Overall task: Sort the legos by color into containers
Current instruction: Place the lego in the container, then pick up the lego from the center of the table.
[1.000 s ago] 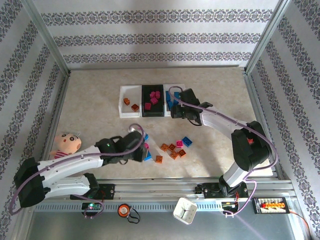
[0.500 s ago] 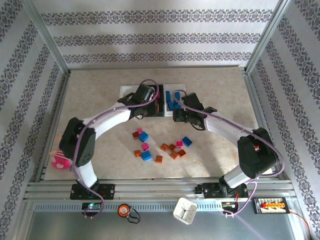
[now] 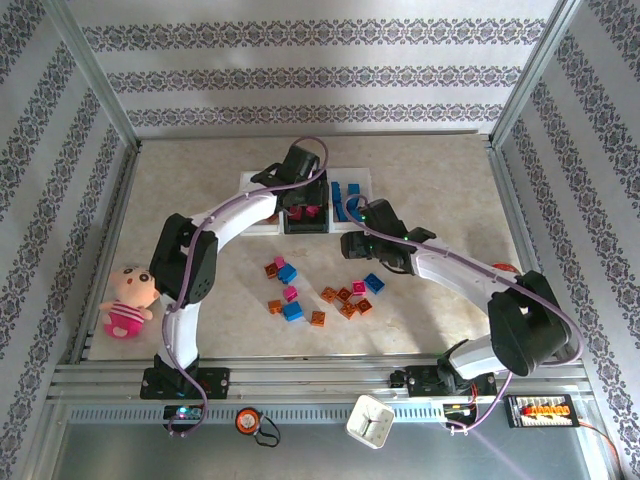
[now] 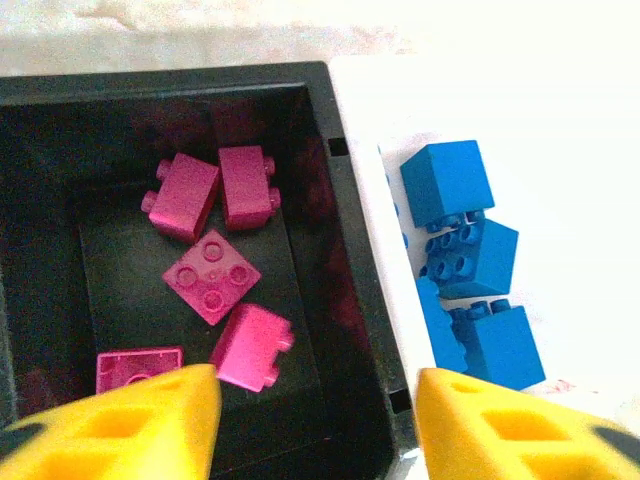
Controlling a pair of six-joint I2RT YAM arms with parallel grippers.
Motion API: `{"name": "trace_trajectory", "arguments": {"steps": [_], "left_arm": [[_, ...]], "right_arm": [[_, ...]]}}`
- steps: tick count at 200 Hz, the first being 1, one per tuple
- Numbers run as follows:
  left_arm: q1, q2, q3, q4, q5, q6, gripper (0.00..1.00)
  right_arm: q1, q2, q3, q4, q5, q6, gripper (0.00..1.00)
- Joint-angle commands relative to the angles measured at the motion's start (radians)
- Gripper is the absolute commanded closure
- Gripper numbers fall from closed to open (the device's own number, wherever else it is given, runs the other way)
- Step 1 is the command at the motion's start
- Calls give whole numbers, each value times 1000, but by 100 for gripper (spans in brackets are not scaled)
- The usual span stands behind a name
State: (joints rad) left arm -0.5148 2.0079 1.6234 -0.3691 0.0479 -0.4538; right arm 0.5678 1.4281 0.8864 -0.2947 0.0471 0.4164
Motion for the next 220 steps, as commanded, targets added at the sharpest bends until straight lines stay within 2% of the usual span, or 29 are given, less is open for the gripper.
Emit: {"name": "trace_trajectory", "arguments": {"steps": [1, 38, 46, 65, 113, 145, 172, 220], "left_arm": [[11, -129, -84, 40, 19, -28, 37], [11, -432, -440, 175, 22, -98, 17], [12, -506, -527, 189, 16, -111, 14], [11, -696, -711, 179, -25, -140, 0], [12, -1168, -1001, -16, -166, -209, 0], [11, -1397, -1112, -93, -188, -256, 0], [12, -1474, -1149, -135, -203, -287, 0], [12, -1466, -1154, -140, -205, -301, 0]], "right_arm": [[20, -36, -25, 17, -64, -11, 26], [105, 8, 3, 54, -127, -33, 27], [130, 30, 14, 66, -138, -33, 26], [192, 93, 55, 100, -155, -39, 26], [299, 313, 213, 125, -158, -59, 25], [327, 434, 314, 89, -152, -81, 25], [335, 491, 352, 55, -123, -89, 26], [337, 565, 383, 60, -137, -109, 34]]}}
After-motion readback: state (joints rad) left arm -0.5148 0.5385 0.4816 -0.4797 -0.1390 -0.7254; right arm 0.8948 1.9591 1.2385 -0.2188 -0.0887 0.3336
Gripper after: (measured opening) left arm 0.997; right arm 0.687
